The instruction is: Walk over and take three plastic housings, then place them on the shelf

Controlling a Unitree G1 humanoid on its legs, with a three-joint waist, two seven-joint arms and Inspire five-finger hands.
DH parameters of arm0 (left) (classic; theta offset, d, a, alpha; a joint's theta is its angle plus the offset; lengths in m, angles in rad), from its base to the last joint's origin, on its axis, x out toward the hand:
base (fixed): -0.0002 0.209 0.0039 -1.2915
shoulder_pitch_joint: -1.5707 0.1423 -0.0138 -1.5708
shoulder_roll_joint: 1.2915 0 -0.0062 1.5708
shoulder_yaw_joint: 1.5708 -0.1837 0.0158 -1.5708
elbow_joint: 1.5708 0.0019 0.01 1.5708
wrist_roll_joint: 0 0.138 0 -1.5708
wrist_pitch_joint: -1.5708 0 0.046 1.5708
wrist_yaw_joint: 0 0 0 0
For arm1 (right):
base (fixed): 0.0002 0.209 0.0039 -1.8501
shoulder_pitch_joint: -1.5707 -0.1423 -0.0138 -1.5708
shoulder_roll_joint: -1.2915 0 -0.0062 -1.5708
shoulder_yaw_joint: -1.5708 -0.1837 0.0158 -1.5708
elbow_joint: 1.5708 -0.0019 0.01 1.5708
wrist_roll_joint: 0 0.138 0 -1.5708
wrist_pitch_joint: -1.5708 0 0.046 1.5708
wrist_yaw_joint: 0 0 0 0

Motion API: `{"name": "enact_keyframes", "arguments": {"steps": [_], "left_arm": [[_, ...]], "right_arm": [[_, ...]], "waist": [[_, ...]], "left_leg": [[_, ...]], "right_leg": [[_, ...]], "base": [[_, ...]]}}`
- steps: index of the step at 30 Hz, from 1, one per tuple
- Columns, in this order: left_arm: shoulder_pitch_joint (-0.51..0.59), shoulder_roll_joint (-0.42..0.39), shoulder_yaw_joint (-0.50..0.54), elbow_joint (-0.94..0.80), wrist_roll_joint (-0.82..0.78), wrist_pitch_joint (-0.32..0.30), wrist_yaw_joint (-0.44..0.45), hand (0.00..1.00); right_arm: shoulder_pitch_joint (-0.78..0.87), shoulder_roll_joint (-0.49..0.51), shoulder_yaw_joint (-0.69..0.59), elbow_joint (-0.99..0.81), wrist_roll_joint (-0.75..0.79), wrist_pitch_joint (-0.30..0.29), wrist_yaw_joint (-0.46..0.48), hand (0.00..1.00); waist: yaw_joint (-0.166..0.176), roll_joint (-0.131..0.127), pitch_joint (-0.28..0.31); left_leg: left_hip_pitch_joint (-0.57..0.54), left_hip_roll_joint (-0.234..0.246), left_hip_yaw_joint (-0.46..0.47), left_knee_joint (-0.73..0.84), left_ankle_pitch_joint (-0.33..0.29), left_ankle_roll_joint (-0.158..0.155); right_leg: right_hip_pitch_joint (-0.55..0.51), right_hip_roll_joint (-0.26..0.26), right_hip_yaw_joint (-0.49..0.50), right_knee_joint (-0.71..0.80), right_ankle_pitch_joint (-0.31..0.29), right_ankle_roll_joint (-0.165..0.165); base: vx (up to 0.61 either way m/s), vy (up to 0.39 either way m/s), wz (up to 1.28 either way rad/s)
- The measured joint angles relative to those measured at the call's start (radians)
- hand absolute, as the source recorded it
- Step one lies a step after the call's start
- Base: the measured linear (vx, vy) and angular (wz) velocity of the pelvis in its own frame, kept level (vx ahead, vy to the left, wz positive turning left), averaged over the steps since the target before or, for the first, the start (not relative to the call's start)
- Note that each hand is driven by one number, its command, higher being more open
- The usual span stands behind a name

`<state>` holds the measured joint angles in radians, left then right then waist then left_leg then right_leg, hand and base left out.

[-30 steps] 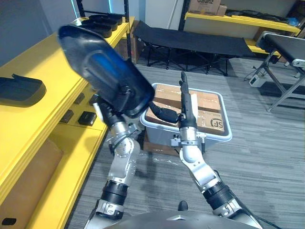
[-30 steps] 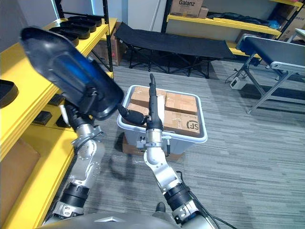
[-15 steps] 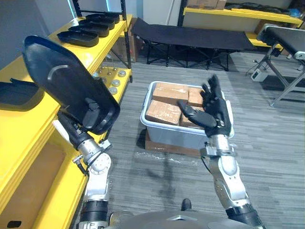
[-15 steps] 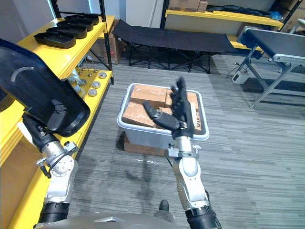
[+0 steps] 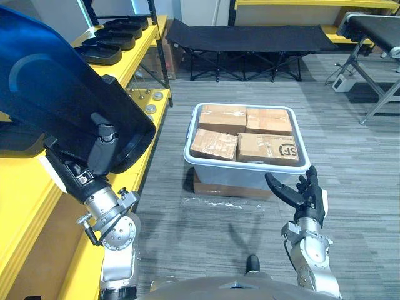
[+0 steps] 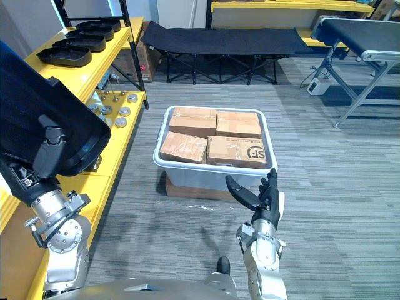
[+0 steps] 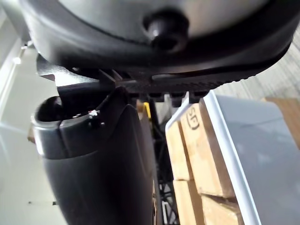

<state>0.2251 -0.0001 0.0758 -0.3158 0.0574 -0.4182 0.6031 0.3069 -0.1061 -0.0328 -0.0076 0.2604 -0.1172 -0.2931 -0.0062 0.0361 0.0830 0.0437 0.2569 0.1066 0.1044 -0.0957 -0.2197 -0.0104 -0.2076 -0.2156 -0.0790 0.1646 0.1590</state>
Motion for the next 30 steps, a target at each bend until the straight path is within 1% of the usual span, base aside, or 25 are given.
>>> {"name": "enact_keyframes", "arguments": {"steps": [4, 6, 7, 9, 10, 13, 14, 15, 17, 18, 20, 22, 25, 26, 27, 28, 29, 30], "left_arm": [[0.021, 0.0, 0.001, -0.009, -0.022, 0.0, -0.012, 0.0], [0.021, -0.001, 0.004, -0.01, -0.033, 0.001, -0.017, 0.0], [0.022, -0.001, 0.005, -0.01, -0.037, 0.004, -0.02, 0.0], [0.032, -0.004, 0.028, -0.024, -0.038, 0.013, -0.032, 0.0], [0.041, -0.004, 0.037, -0.04, -0.038, 0.018, -0.036, 0.0], [0.103, -0.005, 0.102, -0.127, -0.037, 0.023, -0.066, 0.0], [0.111, -0.006, 0.114, -0.137, -0.038, 0.023, -0.073, 0.0], [0.131, -0.01, 0.142, -0.16, -0.04, 0.022, -0.084, 0.0], [0.148, -0.02, 0.181, -0.169, -0.057, 0.011, -0.099, 0.0], [0.168, -0.035, 0.208, -0.172, -0.063, 0.007, -0.107, 0.0], [0.198, -0.042, 0.221, -0.181, -0.078, 0.007, -0.113, 0.0], [0.232, -0.045, 0.222, -0.187, -0.09, 0.007, -0.138, 0.0], [0.259, -0.051, 0.211, -0.187, -0.091, 0.007, -0.175, 0.0], [0.258, -0.052, 0.206, -0.187, -0.09, 0.008, -0.198, 0.0], [0.248, -0.048, 0.189, -0.187, -0.092, 0.008, -0.225, 0.0], [0.239, -0.043, 0.177, -0.186, -0.095, 0.008, -0.246, 0.0], [0.214, -0.028, 0.148, -0.186, -0.102, 0.007, -0.288, 0.0], [0.197, -0.022, 0.124, -0.186, -0.107, 0.001, -0.325, 0.0]], "right_arm": [[-0.01, 0.003, 0.007, 0.0, 0.0, -0.013, 0.026, 1.0], [-0.031, 0.004, 0.026, 0.011, 0.0, -0.038, 0.048, 1.0], [-0.04, 0.004, 0.031, 0.017, 0.0, -0.041, 0.049, 1.0], [-0.095, 0.004, 0.069, 0.054, -0.002, -0.048, 0.058, 1.0], [-0.109, 0.004, 0.084, 0.058, -0.003, -0.048, 0.061, 1.0], [-0.168, 0.002, 0.16, 0.059, -0.019, -0.049, 0.072, 1.0], [-0.176, 0.001, 0.171, 0.058, -0.019, -0.05, 0.077, 1.0], [-0.197, 0.0, 0.195, 0.059, -0.019, -0.05, 0.087, 1.0], [-0.231, 0.0, 0.224, 0.06, -0.021, -0.051, 0.098, 1.0], [-0.256, 0.0, 0.246, 0.062, -0.021, -0.051, 0.112, 1.0], [-0.276, 0.0, 0.272, 0.062, -0.02, -0.051, 0.13, 1.0], [-0.294, -0.003, 0.301, 0.062, -0.018, -0.05, 0.169, 1.0], [-0.304, -0.018, 0.337, 0.07, -0.016, -0.049, 0.208, 1.0], [-0.307, -0.022, 0.346, 0.081, -0.016, -0.048, 0.22, 1.0], [-0.303, -0.029, 0.35, 0.083, -0.012, -0.048, 0.221, 1.0], [-0.301, -0.033, 0.349, 0.083, -0.011, -0.048, 0.217, 1.0], [-0.3, -0.042, 0.346, 0.083, -0.01, -0.048, 0.205, 1.0], [-0.301, -0.047, 0.34, 0.083, -0.012, -0.048, 0.191, 1.0]], "waist": [[0.006, 0.004, 0.001], [0.018, 0.004, 0.001], [0.023, 0.004, 0.001], [0.044, 0.004, 0.001], [0.05, 0.003, 0.001], [0.096, 0.004, 0.002], [0.105, 0.004, 0.002], [0.126, 0.004, 0.002], [0.153, 0.004, 0.003], [0.172, 0.004, 0.003], [0.179, 0.003, 0.002], [0.197, 0.002, 0.002], [0.196, 0.009, 0.011], [0.195, 0.013, 0.017], [0.186, 0.015, 0.019], [0.177, 0.013, 0.021], [0.165, 0.005, 0.028], [0.167, 0.007, 0.045]], "left_leg": [[-0.023, -0.001, -0.031, -0.001, 0.01, -0.001], [-0.039, -0.001, -0.064, -0.001, 0.022, -0.007], [-0.04, -0.001, -0.074, -0.002, 0.024, -0.009], [-0.048, -0.003, -0.107, 0.0, 0.025, -0.009], [-0.055, -0.004, -0.117, 0.001, 0.025, -0.008], [-0.08, -0.008, -0.177, 0.009, 0.027, -0.004], [-0.081, -0.01, -0.189, 0.009, 0.027, -0.004], [-0.086, -0.013, -0.205, 0.01, 0.028, -0.003], [-0.091, -0.024, -0.227, 0.008, 0.032, 0.001], [-0.09, -0.032, -0.237, 0.008, 0.033, 0.002], [-0.09, -0.038, -0.242, 0.008, 0.033, 0.003], [-0.09, -0.038, -0.242, 0.018, 0.031, 0.005], [-0.091, -0.04, -0.246, 0.049, 0.014, 0.022], [-0.101, -0.041, -0.247, 0.073, 0.011, 0.03], [-0.128, -0.045, -0.246, 0.104, 0.02, 0.04], [-0.148, -0.05, -0.237, 0.123, 0.03, 0.053], [-0.181, -0.056, -0.184, 0.136, 0.063, 0.081], [-0.177, -0.054, -0.139, 0.109, 0.093, 0.086]], "right_leg": [[0.001, -0.001, -0.03, 0.0, -0.001, -0.002], [0.008, -0.002, -0.061, 0.0, 0.003, -0.006], [0.013, -0.002, -0.071, 0.0, 0.003, -0.006], [0.034, -0.002, -0.102, 0.0, -0.002, -0.004], [0.037, -0.003, -0.111, 0.0, -0.003, -0.004], [0.061, -0.003, -0.17, 0.0, -0.016, -0.002], [0.068, -0.003, -0.18, 0.0, -0.019, 0.0], [0.079, -0.005, -0.197, 0.0, -0.024, 0.002], [0.092, -0.013, -0.222, 0.0, -0.029, 0.007], [0.102, -0.02, -0.231, 0.0, -0.032, 0.011], [0.106, -0.026, -0.237, 0.0, -0.033, 0.012], [0.108, -0.026, -0.236, 0.001, -0.036, 0.012], [0.129, -0.025, -0.245, 0.001, -0.04, 0.012], [0.147, -0.024, -0.262, 0.001, -0.053, 0.006], [0.166, -0.025, -0.303, 0.001, -0.063, 0.008], [0.177, -0.026, -0.331, 0.001, -0.068, 0.004], [0.204, -0.032, -0.399, 0.003, -0.075, 0.0], [0.225, -0.035, -0.445, 0.01, -0.09, 0.011]], "base": [[-0.01, 0.007, 0.21], [0.01, 0.011, 0.37], [0.02, 0.011, 0.41], [0.01, 0.012, 0.4], [-0.01, 0.014, 0.35], [0.01, 0.014, 0.52], [0.01, 0.016, 0.5], [0.0, 0.015, 0.42], [0.01, 0.04, 0.42], [0.02, 0.057, 0.28], [0.01, 0.047, 0.12], [0.01, 0.045, -0.01], [0.0, 0.031, 0.08], [-0.02, 0.025, 0.48], [-0.02, 0.018, 0.75], [-0.02, 0.007, 1.35], [-0.02, 0.004, 1.54], [-0.04, 0.002, 1.42]]}}
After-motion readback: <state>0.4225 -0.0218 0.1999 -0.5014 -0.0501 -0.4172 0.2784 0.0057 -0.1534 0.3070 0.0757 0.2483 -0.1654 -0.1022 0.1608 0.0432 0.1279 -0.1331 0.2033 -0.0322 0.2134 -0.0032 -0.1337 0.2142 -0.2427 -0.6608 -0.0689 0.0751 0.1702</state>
